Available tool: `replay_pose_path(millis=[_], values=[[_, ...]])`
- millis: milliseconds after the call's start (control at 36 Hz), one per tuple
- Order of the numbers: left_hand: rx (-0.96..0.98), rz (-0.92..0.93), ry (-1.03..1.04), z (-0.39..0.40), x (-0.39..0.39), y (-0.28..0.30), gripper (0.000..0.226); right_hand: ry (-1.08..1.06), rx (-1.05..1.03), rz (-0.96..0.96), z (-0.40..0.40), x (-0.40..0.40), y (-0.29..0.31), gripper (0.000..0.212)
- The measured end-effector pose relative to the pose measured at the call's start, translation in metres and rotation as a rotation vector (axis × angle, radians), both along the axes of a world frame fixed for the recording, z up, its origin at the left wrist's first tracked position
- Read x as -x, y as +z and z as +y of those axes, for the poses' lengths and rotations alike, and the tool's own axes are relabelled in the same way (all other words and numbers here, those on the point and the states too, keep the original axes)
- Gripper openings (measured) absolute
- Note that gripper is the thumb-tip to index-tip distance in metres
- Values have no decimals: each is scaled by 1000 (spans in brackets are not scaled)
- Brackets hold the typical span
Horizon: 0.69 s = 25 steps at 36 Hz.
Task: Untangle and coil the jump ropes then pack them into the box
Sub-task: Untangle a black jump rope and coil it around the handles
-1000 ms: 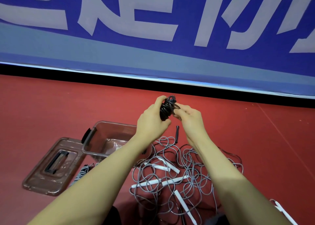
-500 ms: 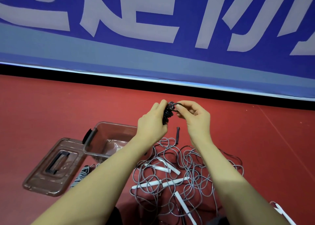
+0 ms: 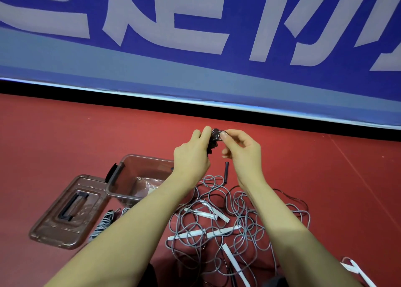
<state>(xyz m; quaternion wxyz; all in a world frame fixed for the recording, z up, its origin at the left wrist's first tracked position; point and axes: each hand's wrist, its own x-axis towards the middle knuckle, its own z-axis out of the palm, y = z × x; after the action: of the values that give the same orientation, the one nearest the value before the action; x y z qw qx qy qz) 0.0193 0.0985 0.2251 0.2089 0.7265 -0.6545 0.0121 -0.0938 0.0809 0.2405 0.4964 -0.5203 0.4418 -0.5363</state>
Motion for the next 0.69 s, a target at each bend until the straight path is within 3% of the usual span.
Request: replay_pose_path(millis=[139, 306, 333, 389, 528, 694], values=[[3, -51, 33, 1, -1, 1, 43, 73, -93, -127, 3, -5, 5, 12], [16, -41, 25, 0, 0, -1, 40, -11, -62, -25, -1, -6, 5, 5], [19, -44, 27, 0, 0, -1, 41, -21, -66, -16, -2, -6, 4, 11], [33, -46, 25, 0, 0, -1, 40, -39, -112, -53, -3, -5, 3, 22], [71, -51, 7, -2, -2, -4, 37, -71, -136, -127, -2, -3, 2, 16], [194, -128, -71, -9, -4, -13, 63, -110, -59, 29, -5, 2, -2, 22]])
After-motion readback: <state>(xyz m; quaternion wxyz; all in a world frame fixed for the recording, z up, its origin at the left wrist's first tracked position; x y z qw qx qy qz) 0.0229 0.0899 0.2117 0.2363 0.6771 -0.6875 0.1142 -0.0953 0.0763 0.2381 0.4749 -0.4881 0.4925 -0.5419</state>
